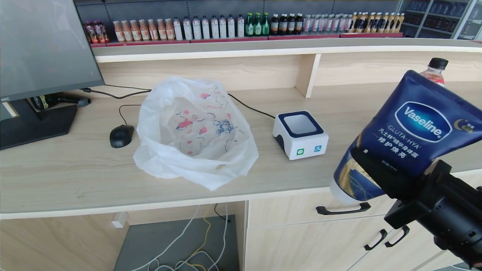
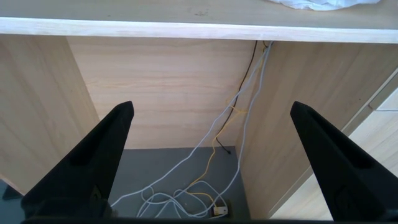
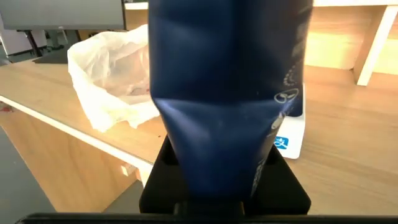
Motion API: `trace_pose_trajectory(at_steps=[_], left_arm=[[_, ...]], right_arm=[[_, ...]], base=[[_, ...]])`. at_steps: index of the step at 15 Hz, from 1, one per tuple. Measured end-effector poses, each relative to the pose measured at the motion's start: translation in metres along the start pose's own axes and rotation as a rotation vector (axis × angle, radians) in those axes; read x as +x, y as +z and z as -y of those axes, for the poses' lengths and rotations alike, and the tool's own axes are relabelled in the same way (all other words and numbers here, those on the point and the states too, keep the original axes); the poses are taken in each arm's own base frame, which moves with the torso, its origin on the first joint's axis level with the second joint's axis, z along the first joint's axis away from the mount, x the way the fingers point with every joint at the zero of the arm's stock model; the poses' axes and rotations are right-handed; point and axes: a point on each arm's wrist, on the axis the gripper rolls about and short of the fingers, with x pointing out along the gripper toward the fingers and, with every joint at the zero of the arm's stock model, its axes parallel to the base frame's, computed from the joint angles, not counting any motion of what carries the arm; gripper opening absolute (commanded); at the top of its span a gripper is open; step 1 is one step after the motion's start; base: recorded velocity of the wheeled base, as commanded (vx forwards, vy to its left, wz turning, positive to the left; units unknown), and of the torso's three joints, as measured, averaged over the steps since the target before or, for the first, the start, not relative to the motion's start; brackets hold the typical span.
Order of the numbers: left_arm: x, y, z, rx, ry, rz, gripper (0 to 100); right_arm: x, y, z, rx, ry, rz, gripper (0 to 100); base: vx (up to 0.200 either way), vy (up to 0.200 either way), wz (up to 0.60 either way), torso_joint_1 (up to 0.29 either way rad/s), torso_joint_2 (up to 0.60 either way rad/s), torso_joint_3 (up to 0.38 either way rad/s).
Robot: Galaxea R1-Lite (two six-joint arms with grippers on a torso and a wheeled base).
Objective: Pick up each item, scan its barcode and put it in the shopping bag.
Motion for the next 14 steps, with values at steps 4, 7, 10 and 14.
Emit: trace_pose_trajectory(at_steps=[4,7,10,14], left_arm=[[0.0,0.0,0.0,-0.011,0.0,0.0,100],[0.0,0.0,0.0,-0.015,0.001,0.0,100],[0.0,0.0,0.0,-0.017,0.001,0.0,100],[0.0,0.0,0.0,-0.016,0.001,0.001,100]], right_arm=[[-0.003,0.005,0.0,-0.009,-0.001,0.024,0],[0.001,0.014,0.001,0.007,-0.005,0.067,0],[0.004,0.019,0.002,0.01,-0.01,0.095,0],[0.007,0.021,0.001,0.015,-0.004,0.106,0]], base=[[0.0,0.15,0.0,0.003,0.0,0.003],[0.0,0.2,0.0,0.009,0.01,0.006],[0.0,0.2,0.0,-0.006,0.0,0.002],[0.0,0.2,0.0,0.004,0.0,0.0]])
